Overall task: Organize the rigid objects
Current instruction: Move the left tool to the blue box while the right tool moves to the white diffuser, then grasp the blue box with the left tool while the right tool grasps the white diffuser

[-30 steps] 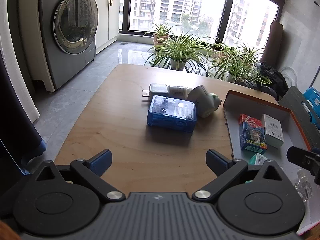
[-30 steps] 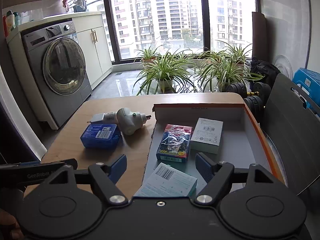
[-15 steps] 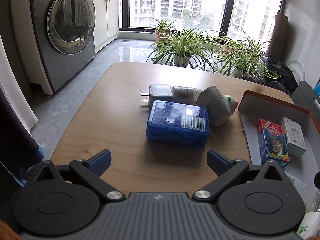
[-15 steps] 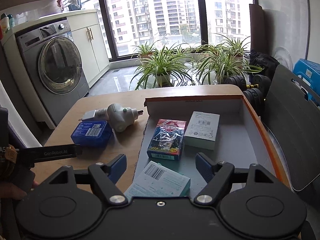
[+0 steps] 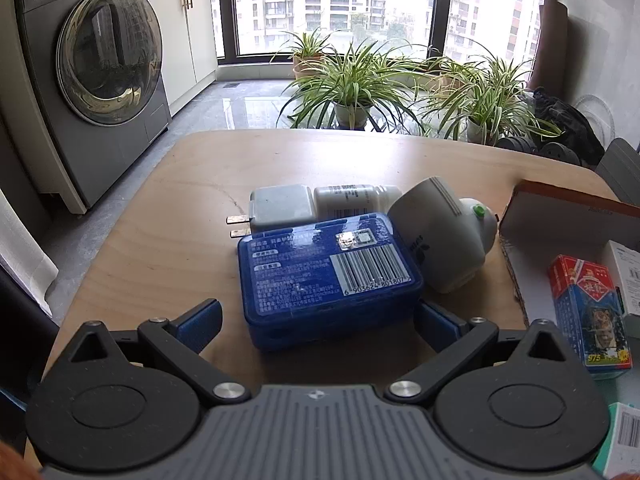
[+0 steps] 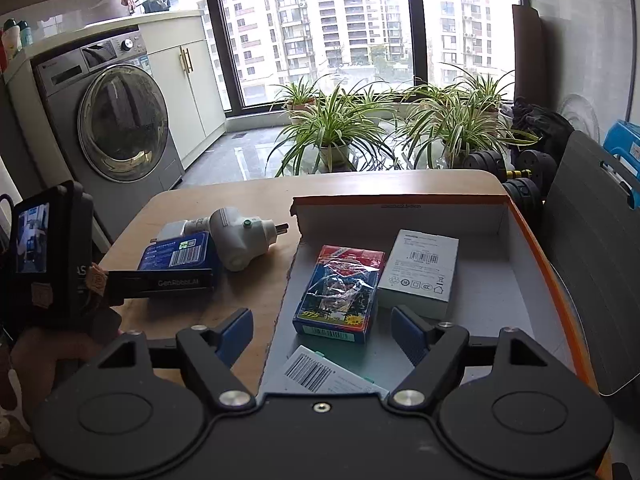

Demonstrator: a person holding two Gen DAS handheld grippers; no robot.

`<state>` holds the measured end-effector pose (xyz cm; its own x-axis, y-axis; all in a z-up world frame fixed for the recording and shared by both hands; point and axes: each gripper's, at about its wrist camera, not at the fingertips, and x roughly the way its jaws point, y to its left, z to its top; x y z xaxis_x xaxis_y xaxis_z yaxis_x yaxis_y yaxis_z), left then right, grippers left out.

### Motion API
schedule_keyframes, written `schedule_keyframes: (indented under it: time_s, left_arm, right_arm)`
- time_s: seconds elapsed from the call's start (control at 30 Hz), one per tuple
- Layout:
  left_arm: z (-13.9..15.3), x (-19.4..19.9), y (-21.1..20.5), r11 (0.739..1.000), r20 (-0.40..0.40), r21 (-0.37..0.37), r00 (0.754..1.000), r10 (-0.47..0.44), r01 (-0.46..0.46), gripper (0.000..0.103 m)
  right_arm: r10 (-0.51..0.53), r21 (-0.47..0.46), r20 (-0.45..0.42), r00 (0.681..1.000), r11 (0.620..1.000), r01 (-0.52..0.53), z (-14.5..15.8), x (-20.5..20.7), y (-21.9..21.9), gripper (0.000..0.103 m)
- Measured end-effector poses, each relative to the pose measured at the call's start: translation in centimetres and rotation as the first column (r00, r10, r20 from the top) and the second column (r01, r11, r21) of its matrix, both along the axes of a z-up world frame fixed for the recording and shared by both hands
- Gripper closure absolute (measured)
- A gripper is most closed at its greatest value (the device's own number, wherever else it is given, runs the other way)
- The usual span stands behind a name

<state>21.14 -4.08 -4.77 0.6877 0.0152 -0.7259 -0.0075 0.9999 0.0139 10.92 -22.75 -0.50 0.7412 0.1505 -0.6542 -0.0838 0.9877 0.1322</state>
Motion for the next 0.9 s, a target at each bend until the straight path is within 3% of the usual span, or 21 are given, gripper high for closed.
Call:
schedule_keyframes:
  time_s: [0.17,0.33,0.5,0.67,0.73,0.8,0.9]
  left_arm:
    - [0.1,1.0,0.5,0.999,-0.001,-0.028,1.0,0.016,-0.016,0.0]
    - [0.0,-0.2,1.3,0.999,0.025,-0.03,0.999,-0.03,0.03,0.0]
    - [0.8,-3.6,3.3,0.995,0.102,-0.101,0.995,-0.012,0.023,0.0]
    - [2.2,-3.2,4.3,0.995,0.184,-0.089,0.983,-0.022,0.039,0.0]
    - [2.5,-1.3,3.9,0.995,0.198,-0.051,0.978,-0.071,0.082,0.0]
    - [2.2,0.1,3.6,0.983,0.198,-0.033,0.965,-0.172,0.182,0.0]
    - [1.2,1.5,3.0,0.931,0.157,-0.024,0.921,-0.357,0.365,0.0]
  right_arm:
    - [0.02,-0.02,0.001,1.0,1.0,-0.02,-0.1,1.2,0.6,0.013]
    - [0.016,-0.012,0.008,1.0,1.0,-0.016,-0.1,1.6,0.6,0.013]
    - [0.013,0.006,-0.002,1.0,1.0,-0.013,-0.7,1.6,0.5,0.013]
    - [0.017,0.016,0.0,1.0,1.0,-0.017,-0.7,1.4,0.5,0.013]
    - [0.015,0.02,0.005,1.0,1.0,-0.015,-0.5,1.2,0.4,0.013]
    - [0.01,0.022,0.008,1.0,1.0,-0.01,-0.4,1.1,0.1,0.013]
    - [-0.006,0.03,0.01,1.0,1.0,0.006,-0.3,1.0,-0.4,0.013]
